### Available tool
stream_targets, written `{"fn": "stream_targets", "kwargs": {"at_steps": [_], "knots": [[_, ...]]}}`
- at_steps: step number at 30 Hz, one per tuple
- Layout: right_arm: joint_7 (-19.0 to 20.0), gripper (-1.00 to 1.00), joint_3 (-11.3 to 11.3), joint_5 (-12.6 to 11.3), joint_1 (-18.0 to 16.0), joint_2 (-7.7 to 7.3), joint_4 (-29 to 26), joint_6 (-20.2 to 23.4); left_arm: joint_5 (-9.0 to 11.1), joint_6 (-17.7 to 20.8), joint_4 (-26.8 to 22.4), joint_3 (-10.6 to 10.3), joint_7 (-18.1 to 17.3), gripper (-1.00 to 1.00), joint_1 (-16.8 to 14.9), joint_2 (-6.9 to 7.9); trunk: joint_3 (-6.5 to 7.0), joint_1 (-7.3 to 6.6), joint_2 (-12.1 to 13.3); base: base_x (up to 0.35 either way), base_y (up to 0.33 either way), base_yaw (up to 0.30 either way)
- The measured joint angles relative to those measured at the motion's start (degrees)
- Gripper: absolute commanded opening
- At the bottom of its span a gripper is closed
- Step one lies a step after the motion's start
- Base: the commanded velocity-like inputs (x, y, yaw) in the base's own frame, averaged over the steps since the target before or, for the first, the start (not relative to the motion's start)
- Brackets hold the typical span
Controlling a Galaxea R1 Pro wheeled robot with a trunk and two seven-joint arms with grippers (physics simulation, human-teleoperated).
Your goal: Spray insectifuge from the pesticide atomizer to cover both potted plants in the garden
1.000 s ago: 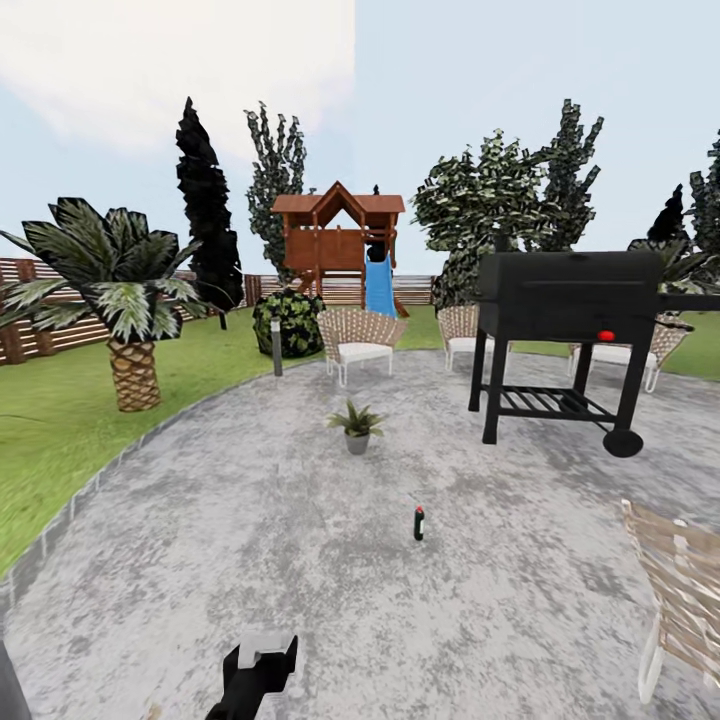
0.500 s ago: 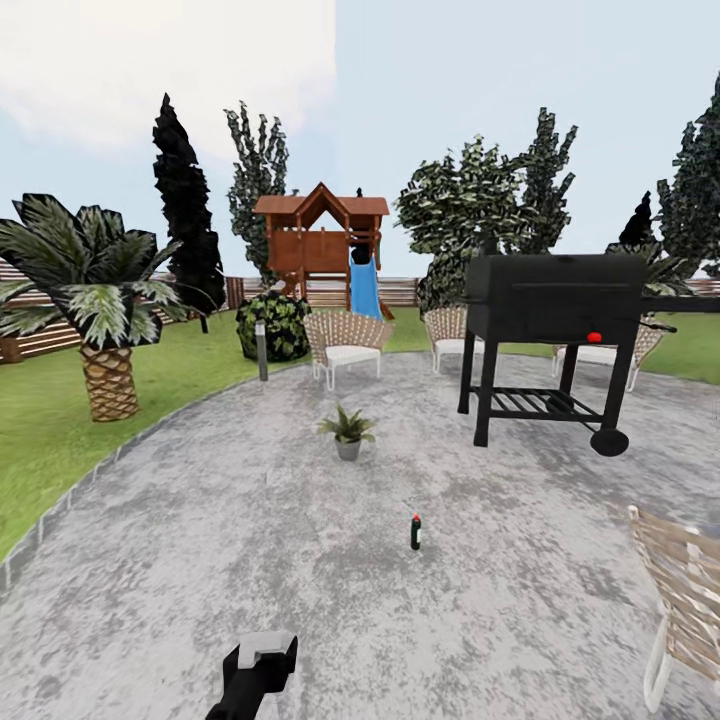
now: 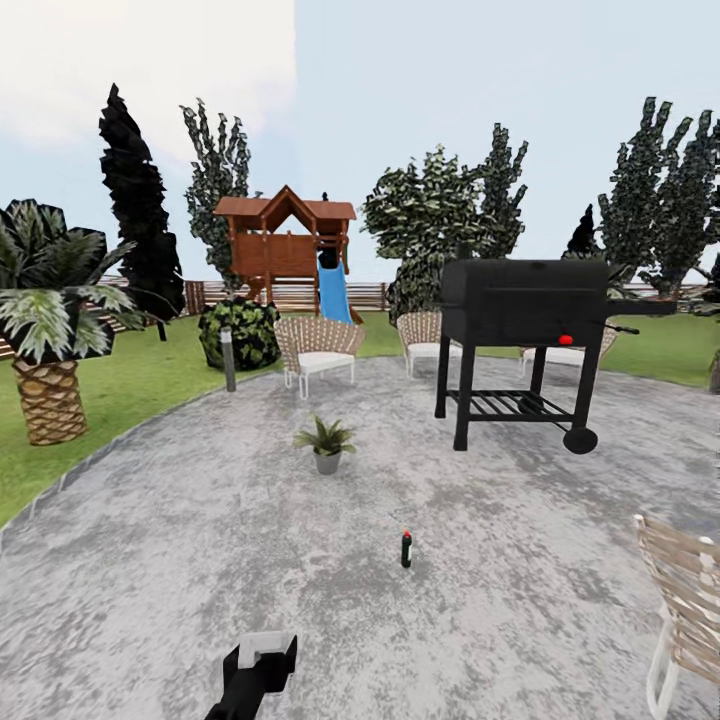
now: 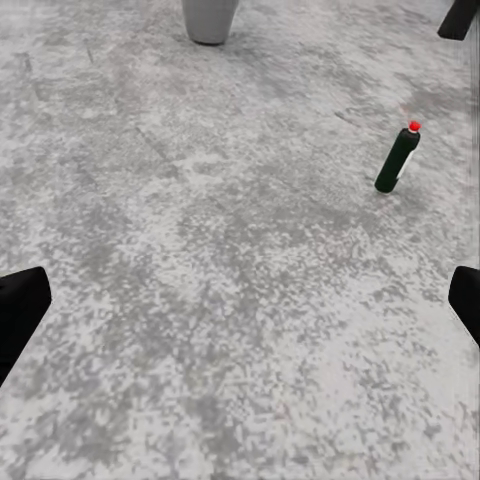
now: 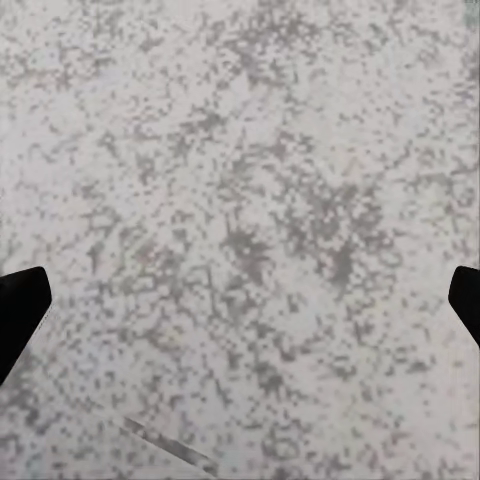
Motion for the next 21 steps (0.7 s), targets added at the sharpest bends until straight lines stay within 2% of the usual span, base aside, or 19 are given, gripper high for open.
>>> {"fn": "stream_targets", "kwargs": {"at_steps": [6, 12, 21], "knots": [[0.0, 1.0, 0.0, 0.0, 0.0, 0.0, -0.01, 0.01, 0.0, -0.01, 0.0, 0.0, 0.0, 1.0, 0.01, 0.0, 0.32, 0.01, 0.0, 0.189, 0.018, -0.218], [0.0, 1.0, 0.0, 0.0, 0.0, 0.0, -0.01, 0.01, 0.0, -0.01, 0.0, 0.0, 0.0, 1.0, 0.01, 0.0, 0.65, 0.02, 0.0, 0.05, 0.001, -0.206], [0.0, 1.0, 0.0, 0.0, 0.0, 0.0, 0.01, 0.01, 0.0, 0.0, 0.0, 0.0, 0.0, 1.0, 0.01, 0.0, 0.76, 0.03, 0.0, 0.004, 0.0, -0.038]]}}
